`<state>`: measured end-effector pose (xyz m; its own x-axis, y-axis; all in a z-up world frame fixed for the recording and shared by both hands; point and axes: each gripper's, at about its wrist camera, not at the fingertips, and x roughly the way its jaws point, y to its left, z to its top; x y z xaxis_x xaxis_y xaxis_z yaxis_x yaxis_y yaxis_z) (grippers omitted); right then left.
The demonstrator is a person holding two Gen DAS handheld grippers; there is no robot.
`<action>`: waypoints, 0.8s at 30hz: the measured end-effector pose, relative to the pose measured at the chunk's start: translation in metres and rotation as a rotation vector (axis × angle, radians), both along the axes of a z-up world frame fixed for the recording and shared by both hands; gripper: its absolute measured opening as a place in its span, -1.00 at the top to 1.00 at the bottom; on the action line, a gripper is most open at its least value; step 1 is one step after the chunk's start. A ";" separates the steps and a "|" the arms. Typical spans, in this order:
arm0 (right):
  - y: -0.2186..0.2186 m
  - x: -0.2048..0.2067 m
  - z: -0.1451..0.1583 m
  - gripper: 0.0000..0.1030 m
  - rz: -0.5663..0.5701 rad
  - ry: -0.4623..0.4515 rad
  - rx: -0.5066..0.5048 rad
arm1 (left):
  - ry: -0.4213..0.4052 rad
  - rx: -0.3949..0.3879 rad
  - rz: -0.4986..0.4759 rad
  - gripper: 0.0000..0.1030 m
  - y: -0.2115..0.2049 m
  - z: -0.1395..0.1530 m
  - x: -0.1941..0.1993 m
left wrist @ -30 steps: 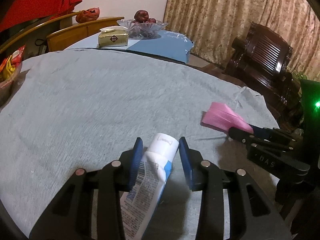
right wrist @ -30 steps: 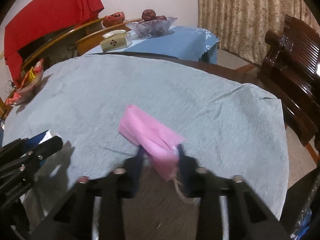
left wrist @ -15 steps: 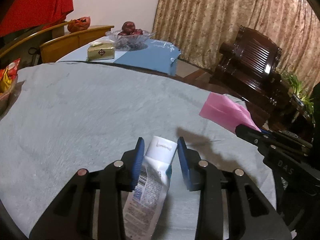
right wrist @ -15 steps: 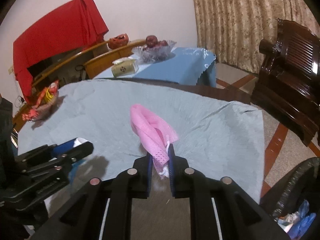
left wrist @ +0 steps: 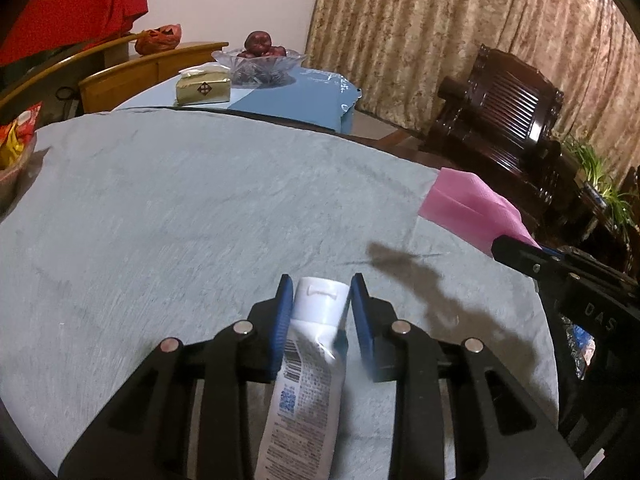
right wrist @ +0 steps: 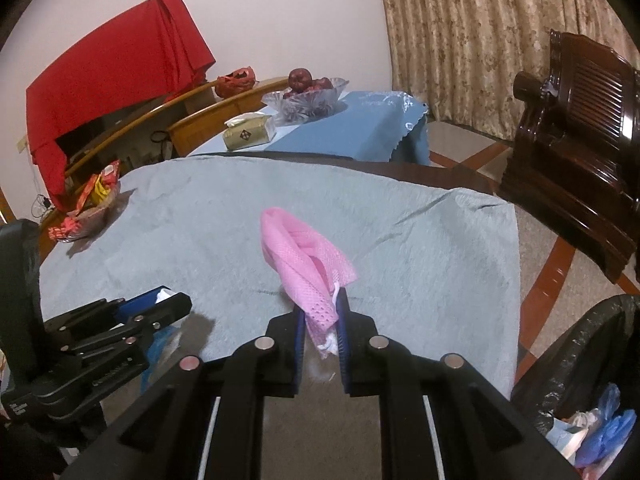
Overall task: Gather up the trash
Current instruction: 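Carry the tube and pink mask over the bin with both tools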
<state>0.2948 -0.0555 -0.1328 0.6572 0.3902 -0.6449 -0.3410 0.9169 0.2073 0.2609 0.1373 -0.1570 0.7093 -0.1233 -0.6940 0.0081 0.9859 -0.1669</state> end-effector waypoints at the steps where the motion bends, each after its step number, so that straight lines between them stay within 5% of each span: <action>1: 0.000 0.000 0.001 0.73 0.000 -0.002 0.002 | 0.000 -0.006 -0.002 0.45 0.000 0.000 -0.001; 24: -0.064 -0.047 0.077 0.73 -0.080 -0.167 0.012 | -0.191 -0.090 -0.129 0.47 -0.068 0.091 -0.016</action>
